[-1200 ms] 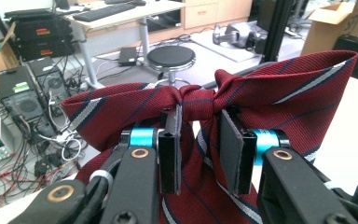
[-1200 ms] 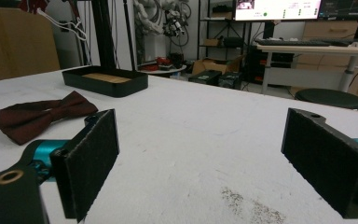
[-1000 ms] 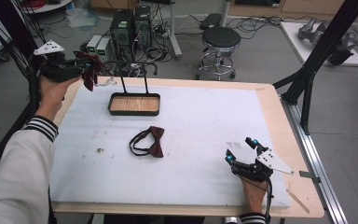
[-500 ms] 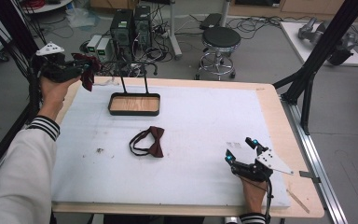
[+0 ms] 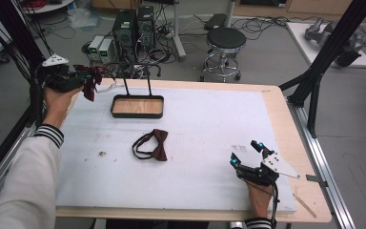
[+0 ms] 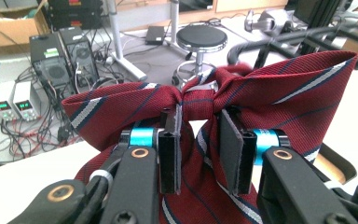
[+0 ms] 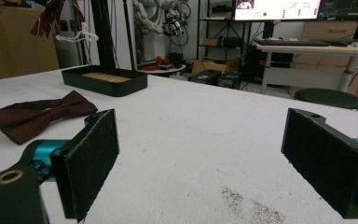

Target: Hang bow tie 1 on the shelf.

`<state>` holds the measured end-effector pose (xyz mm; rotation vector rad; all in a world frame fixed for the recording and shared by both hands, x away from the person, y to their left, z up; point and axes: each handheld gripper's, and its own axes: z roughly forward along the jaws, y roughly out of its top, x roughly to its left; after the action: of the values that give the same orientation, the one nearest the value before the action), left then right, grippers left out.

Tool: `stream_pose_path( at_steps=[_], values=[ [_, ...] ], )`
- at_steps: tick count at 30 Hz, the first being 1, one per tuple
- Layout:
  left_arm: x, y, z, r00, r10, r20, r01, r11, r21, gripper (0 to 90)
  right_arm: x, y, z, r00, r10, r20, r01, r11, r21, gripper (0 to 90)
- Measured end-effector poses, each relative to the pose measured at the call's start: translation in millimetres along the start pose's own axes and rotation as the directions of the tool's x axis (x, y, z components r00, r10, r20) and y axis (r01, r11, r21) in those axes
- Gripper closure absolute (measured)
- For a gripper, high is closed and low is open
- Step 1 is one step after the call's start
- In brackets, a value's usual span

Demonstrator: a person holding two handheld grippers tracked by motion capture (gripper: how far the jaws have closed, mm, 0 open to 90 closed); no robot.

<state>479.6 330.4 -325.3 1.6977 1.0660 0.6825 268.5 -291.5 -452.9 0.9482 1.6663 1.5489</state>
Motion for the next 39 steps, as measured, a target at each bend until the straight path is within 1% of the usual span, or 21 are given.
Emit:
stream_pose_path(
  at_steps=[4, 8, 10, 13, 18, 22, 25, 26, 27, 28, 29, 30, 31, 33, 34, 36, 38, 39],
  values=[
    [0.0, -10.2, 4.9, 1.0000, -0.004, -0.002, 0.004, 0.9997, 0.024, 70.4, 0.6, 0.0, -0.1, 1.0000, 0.003, -0.001, -0.003, 1.000, 0.002, 10.4],
    [-0.9, -18.8, 8.7, 1.0000, -0.009, 0.002, 0.009, 0.9993, 0.037, 70.4, 0.6, 0.0, -0.1, 1.0000, 0.002, -0.001, -0.002, 1.000, 0.002, 10.4],
    [-1.7, -22.9, 10.5, 1.0000, -0.005, 0.006, 0.005, 0.9988, 0.049, 70.4, 0.6, 0.0, -0.1, 1.0000, 0.001, -0.001, -0.001, 1.000, 0.002, 10.4],
    [-3.0, -27.0, 12.5, 0.9999, -0.003, 0.012, 0.002, 0.9985, 0.055, 70.4, 0.5, 0.0, 0.0, 1.0000, -0.002, 0.000, 0.002, 1.000, 0.003, 10.4],
    [-5.4, -31.4, 15.0, 0.9998, 0.002, 0.020, -0.004, 0.9974, 0.072, 70.4, 0.5, 0.0, 0.0, 1.0000, -0.003, 0.000, 0.003, 1.000, 0.003, 10.4],
    [-7.1, -32.8, 15.4, 0.9998, -0.001, 0.021, -0.001, 0.9971, 0.077, 70.3, 0.4, 0.0, 0.0, 1.0000, -0.003, -0.001, 0.003, 1.000, 0.003, 10.4],
    [-7.0, -33.1, 15.0, 0.9997, -0.010, 0.021, 0.008, 0.9960, 0.089, 70.7, 0.4, 0.0, 0.0, 1.0000, -0.003, -0.001, 0.003, 1.000, 0.002, 10.4],
    [-6.4, -33.3, 15.2, 0.9993, -0.017, 0.032, 0.014, 0.9963, 0.085, 68.0, 0.5, 0.0, 0.0, 1.0000, 0.000, -0.002, 0.000, 1.000, 0.002, 10.4],
    [-6.1, -33.5, 15.5, 0.9991, -0.025, 0.035, 0.022, 0.9964, 0.082, 57.3, 0.4, 0.0, -0.1, 1.0000, 0.000, -0.001, 0.000, 1.000, 0.002, 10.4],
    [-5.8, -33.8, 16.2, 0.9988, -0.034, 0.035, 0.031, 0.9961, 0.083, 44.6, 0.4, 0.0, -0.1, 1.0000, 0.001, -0.002, -0.001, 1.000, 0.001, 10.4],
    [-5.5, -34.2, 16.3, 0.9984, -0.038, 0.043, 0.034, 0.9956, 0.087, 34.6, 0.4, 0.0, -0.1, 1.0000, 0.000, -0.002, 0.000, 1.000, 0.001, 10.4],
    [-5.9, -34.3, 15.9, 0.9981, -0.040, 0.047, 0.036, 0.9956, 0.087, 28.2, 0.5, -0.1, -0.1, 1.0000, 0.002, -0.002, -0.002, 1.000, 0.002, 10.4],
    [-6.7, -34.2, 15.1, 0.9977, -0.042, 0.053, 0.037, 0.9963, 0.077, 24.9, 0.4, 0.0, -0.2, 1.0000, 0.002, -0.002, -0.002, 1.000, 0.001, 10.4],
    [-8.5, -34.1, 12.5, 0.9954, -0.040, 0.087, 0.035, 0.9977, 0.059, 14.1, 0.5, 0.0, -0.3, 1.0000, 0.003, -0.002, -0.003, 1.000, 0.002, 10.4],
    [-9.9, -34.1, 10.8, 0.9941, -0.035, 0.103, 0.030, 0.9983, 0.049, 13.6, 0.2, -0.1, -0.2, 1.0000, 0.000, -0.002, 0.000, 1.000, 0.000, 10.4],
    [-13.1, -34.4, 6.6, 0.9919, -0.013, 0.127, 0.010, 0.9995, 0.028, 13.4, 0.1, 0.0, -0.3, 1.0000, 0.002, -0.002, -0.002, 1.000, 0.000, 10.4],
    [-15.1, -34.3, 3.0, 0.9896, -0.004, 0.143, 0.001, 0.9999, 0.016, 13.1, 0.2, -0.1, -0.4, 1.0000, 0.001, -0.003, -0.001, 1.000, -0.001, 10.4],
    [-17.3, -34.1, 0.4, 0.9876, 0.001, 0.157, -0.001, 1.0000, 0.000, 13.0, 0.0, -0.1, -0.4, 1.0000, -0.003, -0.002, 0.003, 1.000, -0.003, 10.4]
  ],
)
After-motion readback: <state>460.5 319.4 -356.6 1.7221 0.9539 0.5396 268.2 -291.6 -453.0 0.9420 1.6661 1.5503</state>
